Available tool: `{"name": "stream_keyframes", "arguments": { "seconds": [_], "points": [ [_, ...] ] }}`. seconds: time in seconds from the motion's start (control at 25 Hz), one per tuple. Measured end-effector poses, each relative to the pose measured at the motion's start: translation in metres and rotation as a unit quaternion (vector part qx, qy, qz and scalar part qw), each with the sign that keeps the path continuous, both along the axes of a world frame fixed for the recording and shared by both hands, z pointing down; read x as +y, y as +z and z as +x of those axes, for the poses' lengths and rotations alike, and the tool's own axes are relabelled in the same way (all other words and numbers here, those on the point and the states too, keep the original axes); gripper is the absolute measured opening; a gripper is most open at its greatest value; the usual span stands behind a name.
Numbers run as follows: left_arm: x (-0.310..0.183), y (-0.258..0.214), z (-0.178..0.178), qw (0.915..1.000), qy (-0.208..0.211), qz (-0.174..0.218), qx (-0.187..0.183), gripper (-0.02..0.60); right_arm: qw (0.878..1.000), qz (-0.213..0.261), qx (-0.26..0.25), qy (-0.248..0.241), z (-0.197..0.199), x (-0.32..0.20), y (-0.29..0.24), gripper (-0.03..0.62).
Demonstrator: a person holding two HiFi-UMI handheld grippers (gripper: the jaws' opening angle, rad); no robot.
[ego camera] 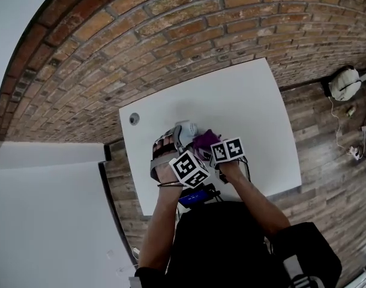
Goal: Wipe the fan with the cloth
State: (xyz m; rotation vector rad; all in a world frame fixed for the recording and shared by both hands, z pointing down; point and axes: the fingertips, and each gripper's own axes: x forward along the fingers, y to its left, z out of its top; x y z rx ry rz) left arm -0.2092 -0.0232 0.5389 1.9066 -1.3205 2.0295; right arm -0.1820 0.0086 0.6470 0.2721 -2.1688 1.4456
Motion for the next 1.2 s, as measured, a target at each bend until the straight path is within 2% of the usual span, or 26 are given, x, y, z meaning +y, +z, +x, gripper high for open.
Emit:
{"name": "stream_keyframes", "arguments": {
  "seconds": [0.12,0.24,0.32,0.4,0.52,0.6,0.64,0.76,0.92,1.04,1.12,1.2],
  "points": [
    [-0.002,-0.009,0.002,0.9976,-0.024,0.029,0.058,0.327,0.995,0.079,-0.005,0.068,0.009,-0.067,-0.037,0.072],
    [0.008,-0.023,-0.003,0.9861,-0.079,0.059,0.134,0.327,0.981,0.169,-0.052,0.079,0.000,-0.123,-0.095,0.072],
    [0.021,-0.020,-0.003,0.9772,-0.106,0.051,0.176,0.325,0.974,0.205,-0.090,0.046,-0.017,-0.136,-0.126,0.072],
    [0.033,-0.008,0.001,0.9671,-0.127,0.027,0.219,0.325,0.968,0.225,-0.108,-0.011,-0.035,-0.133,-0.141,0.071],
    [0.038,0.004,0.010,0.9511,-0.146,0.008,0.272,0.322,0.965,0.223,-0.104,-0.093,-0.052,-0.112,-0.137,0.072],
    [0.034,0.007,0.011,0.9452,-0.152,0.005,0.289,0.319,0.966,0.214,-0.096,-0.108,-0.051,-0.102,-0.131,0.072],
    [0.033,0.007,0.010,0.9444,-0.152,0.003,0.292,0.297,0.968,0.207,-0.095,-0.106,-0.048,-0.099,-0.129,0.072],
    [0.029,0.007,0.002,0.9481,-0.144,-0.001,0.284,0.295,0.973,0.184,-0.103,-0.092,-0.039,-0.089,-0.128,0.072],
    [0.032,0.010,-0.012,0.9586,-0.132,-0.024,0.251,0.295,0.980,0.156,-0.107,-0.064,-0.022,-0.064,-0.126,0.072],
    [0.029,0.006,-0.019,0.9655,-0.118,-0.027,0.231,0.295,0.986,0.135,-0.096,-0.033,-0.011,-0.051,-0.121,0.072],
    [0.026,-0.005,-0.021,0.9742,-0.106,-0.010,0.199,0.295,0.988,0.134,-0.081,0.007,-0.001,-0.057,-0.121,0.072],
    [0.025,-0.016,-0.019,0.9852,-0.083,0.003,0.150,0.295,0.983,0.148,-0.100,0.041,0.001,-0.069,-0.143,0.072]
  ]
}}
